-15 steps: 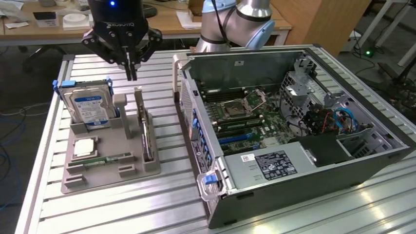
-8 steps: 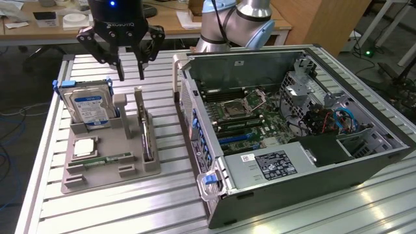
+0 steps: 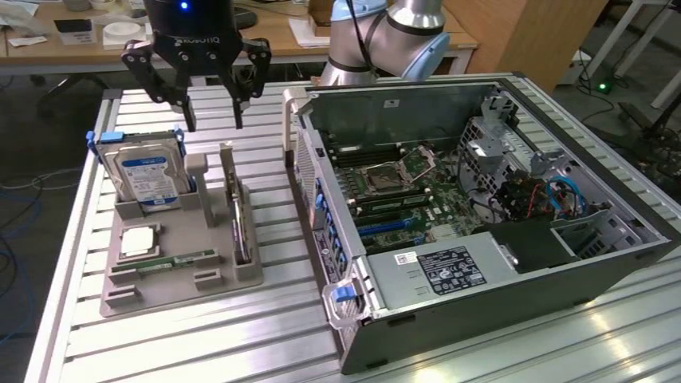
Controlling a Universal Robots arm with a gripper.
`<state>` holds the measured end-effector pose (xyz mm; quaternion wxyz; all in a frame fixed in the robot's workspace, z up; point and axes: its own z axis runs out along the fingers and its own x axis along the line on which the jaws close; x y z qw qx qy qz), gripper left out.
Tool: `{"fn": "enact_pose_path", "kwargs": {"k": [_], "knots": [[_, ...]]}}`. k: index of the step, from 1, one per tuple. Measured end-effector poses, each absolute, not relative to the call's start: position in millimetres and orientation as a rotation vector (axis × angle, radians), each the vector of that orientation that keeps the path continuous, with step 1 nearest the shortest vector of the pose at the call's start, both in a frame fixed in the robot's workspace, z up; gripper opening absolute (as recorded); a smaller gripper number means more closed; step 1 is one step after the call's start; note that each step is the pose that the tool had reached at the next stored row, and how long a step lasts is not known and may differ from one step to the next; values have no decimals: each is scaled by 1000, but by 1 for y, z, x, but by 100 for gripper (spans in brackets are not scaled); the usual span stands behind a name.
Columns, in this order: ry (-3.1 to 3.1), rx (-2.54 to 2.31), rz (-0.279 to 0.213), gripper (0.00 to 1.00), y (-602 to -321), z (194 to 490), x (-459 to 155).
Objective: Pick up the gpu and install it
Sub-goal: 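Pick up the gpu and move the gpu toward the slot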
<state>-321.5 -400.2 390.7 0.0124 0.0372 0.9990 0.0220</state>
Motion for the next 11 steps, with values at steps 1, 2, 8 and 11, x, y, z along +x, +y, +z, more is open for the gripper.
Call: {"fn": "enact_pose_path", "kwargs": {"k": [1, 2, 8, 11], "knots": [[3115, 112, 69, 59, -400, 391, -322], [3116, 104, 69, 59, -400, 390, -322], [3118, 73, 69, 59, -404, 389, -321], [3123, 57, 69, 59, -405, 386, -321]]}}
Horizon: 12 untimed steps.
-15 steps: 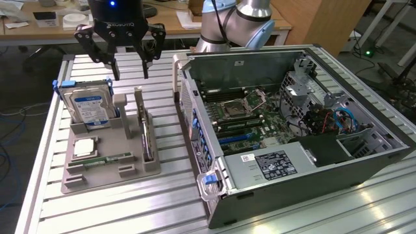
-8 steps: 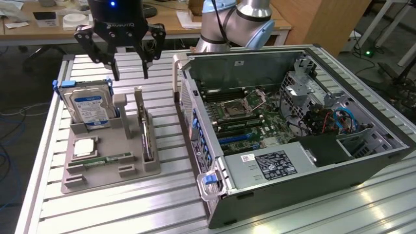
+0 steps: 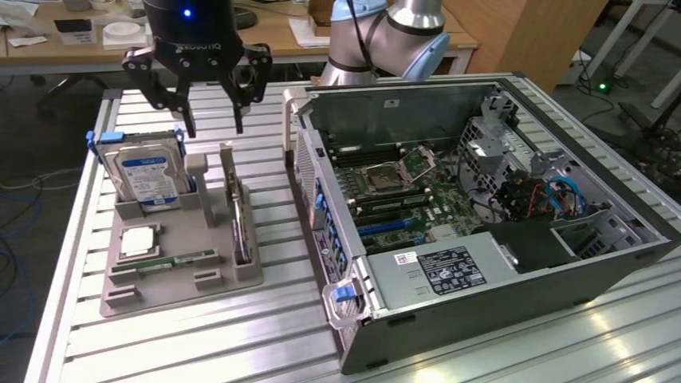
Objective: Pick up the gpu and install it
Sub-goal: 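Pick up the gpu and move the gpu toward the slot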
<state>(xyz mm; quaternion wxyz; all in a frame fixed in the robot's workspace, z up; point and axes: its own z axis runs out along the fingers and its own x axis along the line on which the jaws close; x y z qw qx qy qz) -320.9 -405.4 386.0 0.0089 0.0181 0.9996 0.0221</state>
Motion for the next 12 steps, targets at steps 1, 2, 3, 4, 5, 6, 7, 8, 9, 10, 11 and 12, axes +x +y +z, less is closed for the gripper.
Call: {"fn": "enact_pose_path", "kwargs": {"k": [1, 2, 3, 4, 5, 6, 7, 8, 9, 10, 11, 12], "knots": [[3125, 50, 69, 59, -405, 384, -321], [3126, 44, 69, 59, -405, 382, -320], [3127, 38, 69, 59, -405, 381, -320], [3128, 34, 69, 59, -405, 380, -320], [3128, 30, 69, 59, -405, 378, -319], [3129, 27, 70, 59, -406, 377, -319], [3129, 26, 70, 59, -406, 375, -319], [3129, 25, 69, 59, -406, 374, -319], [3129, 24, 69, 59, -406, 373, -319], [3129, 24, 69, 59, -406, 372, -319], [3129, 24, 67, 59, -406, 370, -319], [3129, 24, 67, 59, -406, 369, -319]]}}
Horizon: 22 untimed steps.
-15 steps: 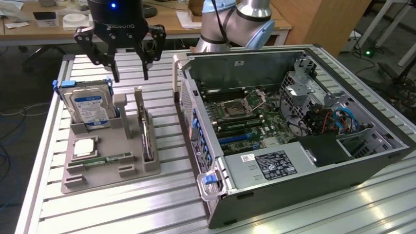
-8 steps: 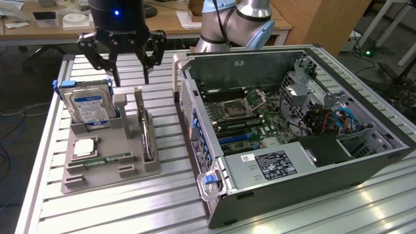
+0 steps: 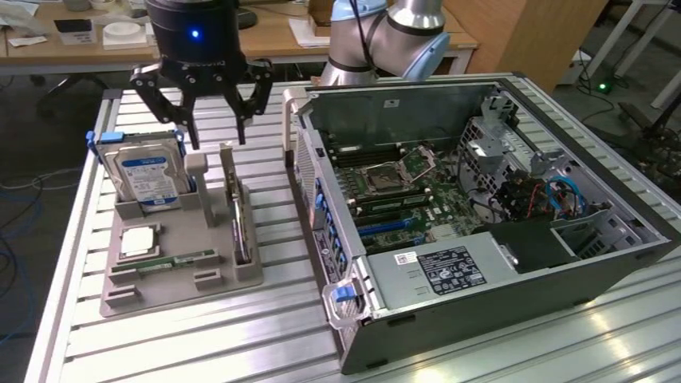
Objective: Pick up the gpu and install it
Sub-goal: 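Pick up the gpu and move the gpu toward the slot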
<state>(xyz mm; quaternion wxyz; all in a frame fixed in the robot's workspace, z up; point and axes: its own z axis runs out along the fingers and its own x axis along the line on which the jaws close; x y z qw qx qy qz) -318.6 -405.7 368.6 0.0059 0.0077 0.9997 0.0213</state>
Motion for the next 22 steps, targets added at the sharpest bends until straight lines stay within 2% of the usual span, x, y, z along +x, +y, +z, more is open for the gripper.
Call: {"fn": "enact_pose_path", "kwargs": {"k": [22], "knots": [[3129, 24, 66, 59, -406, 329, -318]]}}
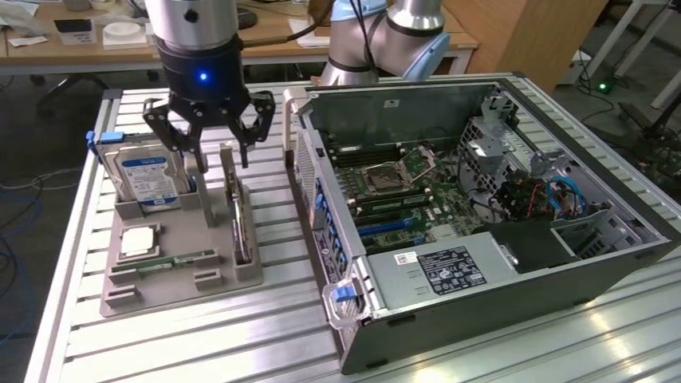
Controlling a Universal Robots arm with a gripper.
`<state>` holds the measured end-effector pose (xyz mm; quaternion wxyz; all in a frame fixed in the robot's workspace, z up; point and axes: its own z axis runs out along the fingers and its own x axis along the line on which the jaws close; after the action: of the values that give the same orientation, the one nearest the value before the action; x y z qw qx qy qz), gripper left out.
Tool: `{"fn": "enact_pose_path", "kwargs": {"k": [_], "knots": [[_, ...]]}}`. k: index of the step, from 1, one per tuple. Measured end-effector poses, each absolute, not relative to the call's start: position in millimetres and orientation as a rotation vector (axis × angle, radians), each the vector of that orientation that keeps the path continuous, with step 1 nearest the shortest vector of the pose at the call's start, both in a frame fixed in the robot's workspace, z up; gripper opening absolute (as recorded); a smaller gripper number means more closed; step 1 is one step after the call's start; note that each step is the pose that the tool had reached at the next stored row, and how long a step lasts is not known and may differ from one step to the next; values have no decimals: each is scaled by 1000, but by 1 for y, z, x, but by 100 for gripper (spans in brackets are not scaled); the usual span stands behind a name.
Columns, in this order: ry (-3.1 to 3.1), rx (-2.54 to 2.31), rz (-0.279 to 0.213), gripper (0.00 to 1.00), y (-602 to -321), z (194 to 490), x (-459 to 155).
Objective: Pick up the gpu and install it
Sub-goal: 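Pick up the gpu and move the gpu toward the slot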
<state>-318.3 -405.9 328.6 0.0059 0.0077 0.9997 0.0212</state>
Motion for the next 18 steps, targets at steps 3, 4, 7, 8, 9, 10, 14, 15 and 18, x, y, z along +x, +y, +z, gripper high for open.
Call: {"fn": "enact_pose_path", "kwargs": {"k": [3, 4, 7, 8, 9, 10, 14, 15, 18], "knots": [[3129, 24, 66, 59, -406, 323, -318], [3129, 24, 66, 59, -406, 321, -318], [3129, 24, 66, 59, -406, 316, -318], [3129, 24, 67, 59, -406, 314, -318], [3129, 24, 66, 59, -406, 313, -317], [3129, 24, 66, 59, -406, 312, -316], [3129, 24, 66, 59, -406, 309, -312], [3129, 25, 66, 59, -407, 308, -312], [3129, 26, 66, 59, -410, 305, -312]]}}
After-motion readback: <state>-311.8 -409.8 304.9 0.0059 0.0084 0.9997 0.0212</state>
